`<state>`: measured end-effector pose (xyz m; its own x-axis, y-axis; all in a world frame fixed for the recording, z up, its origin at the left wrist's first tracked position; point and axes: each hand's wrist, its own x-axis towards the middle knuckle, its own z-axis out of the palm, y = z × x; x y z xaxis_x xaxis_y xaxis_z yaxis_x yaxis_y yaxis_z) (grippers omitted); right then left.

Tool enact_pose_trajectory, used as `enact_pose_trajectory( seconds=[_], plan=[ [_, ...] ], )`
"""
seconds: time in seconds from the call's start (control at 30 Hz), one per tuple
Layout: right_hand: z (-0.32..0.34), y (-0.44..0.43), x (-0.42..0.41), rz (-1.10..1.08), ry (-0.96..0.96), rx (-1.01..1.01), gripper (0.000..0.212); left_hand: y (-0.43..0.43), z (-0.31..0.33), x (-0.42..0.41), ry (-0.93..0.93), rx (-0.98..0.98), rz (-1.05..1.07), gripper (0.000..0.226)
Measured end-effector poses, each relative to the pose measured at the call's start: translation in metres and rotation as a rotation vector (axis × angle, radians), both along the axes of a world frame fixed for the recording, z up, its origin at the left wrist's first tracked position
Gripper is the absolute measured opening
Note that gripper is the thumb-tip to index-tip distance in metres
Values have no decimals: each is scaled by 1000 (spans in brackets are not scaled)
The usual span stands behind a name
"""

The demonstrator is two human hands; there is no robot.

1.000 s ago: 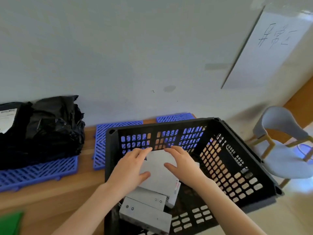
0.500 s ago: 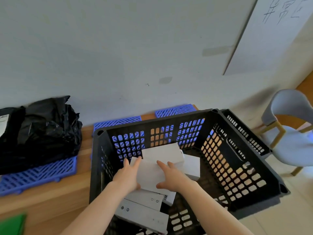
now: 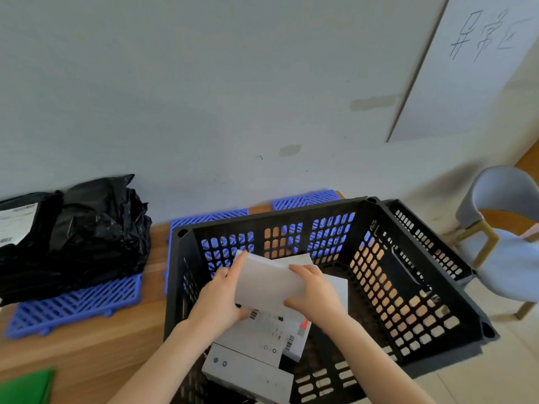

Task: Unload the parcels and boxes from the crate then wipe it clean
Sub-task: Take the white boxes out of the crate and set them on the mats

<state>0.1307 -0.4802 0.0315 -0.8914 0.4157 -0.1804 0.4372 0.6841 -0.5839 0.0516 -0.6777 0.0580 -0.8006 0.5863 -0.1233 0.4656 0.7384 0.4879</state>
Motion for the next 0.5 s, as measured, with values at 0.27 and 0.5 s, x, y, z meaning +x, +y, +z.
enact_pose_trajectory(
  seconds=[0.27,0.5],
  plan=[
    [49,-20,20,122,245,155,122,-24,59,-2,233,324,16,104],
    [89,-51,8,122,438,338,114,-51,81,-26,262,560,60,95]
  ],
)
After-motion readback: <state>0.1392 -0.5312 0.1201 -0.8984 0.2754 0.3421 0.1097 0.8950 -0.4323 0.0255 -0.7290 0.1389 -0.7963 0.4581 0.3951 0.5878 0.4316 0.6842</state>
